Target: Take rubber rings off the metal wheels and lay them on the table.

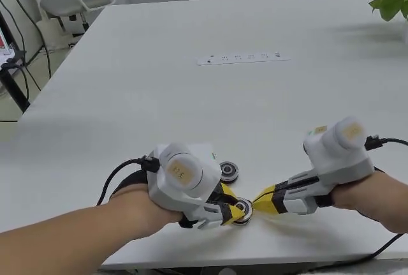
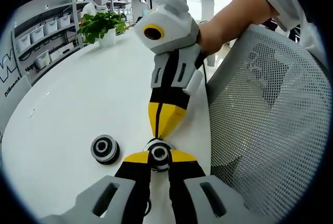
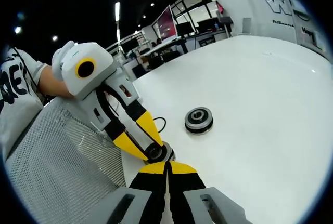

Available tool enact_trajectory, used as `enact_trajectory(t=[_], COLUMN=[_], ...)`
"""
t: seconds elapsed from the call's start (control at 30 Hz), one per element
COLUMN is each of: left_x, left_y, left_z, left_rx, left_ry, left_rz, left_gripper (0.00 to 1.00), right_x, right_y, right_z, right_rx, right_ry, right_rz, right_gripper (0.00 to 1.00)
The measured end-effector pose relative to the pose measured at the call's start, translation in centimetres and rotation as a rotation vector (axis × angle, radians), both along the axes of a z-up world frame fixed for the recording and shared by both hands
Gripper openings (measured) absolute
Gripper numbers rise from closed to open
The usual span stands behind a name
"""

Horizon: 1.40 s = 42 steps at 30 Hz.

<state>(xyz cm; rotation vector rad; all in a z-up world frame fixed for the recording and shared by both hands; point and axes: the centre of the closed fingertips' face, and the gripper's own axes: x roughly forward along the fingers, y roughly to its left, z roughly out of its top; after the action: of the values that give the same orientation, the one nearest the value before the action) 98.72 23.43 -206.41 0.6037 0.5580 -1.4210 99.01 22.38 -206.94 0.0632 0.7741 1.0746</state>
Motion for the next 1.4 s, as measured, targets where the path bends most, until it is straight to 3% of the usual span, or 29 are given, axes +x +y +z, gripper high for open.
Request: enact_trajectory(t=[0.6, 1.33, 1.4], left_x=[0.00, 0.04, 0.05], left_y=[-0.03, -0.03, -0.04], left_z=[-0.03, 0.01, 0.01], left_rx=[0.007, 0.005, 0.004], left_ry=[-0.006, -0.005, -0.005], left_rz=[0.000, 0.000, 0.001], left_gripper=[0.07, 0.07, 0.07], right_x=[-0.30, -0.06, -0.10], right_y=[0.52, 0.32, 0.26], right_z=[0.46, 0.41, 0.40], right_rx=[0.032, 0.021, 0.026], right_ry=[0.019, -0.004, 0.017], right_rz=[-0.017, -0.001, -0.017], right_gripper=[0.00, 0.00, 0.00])
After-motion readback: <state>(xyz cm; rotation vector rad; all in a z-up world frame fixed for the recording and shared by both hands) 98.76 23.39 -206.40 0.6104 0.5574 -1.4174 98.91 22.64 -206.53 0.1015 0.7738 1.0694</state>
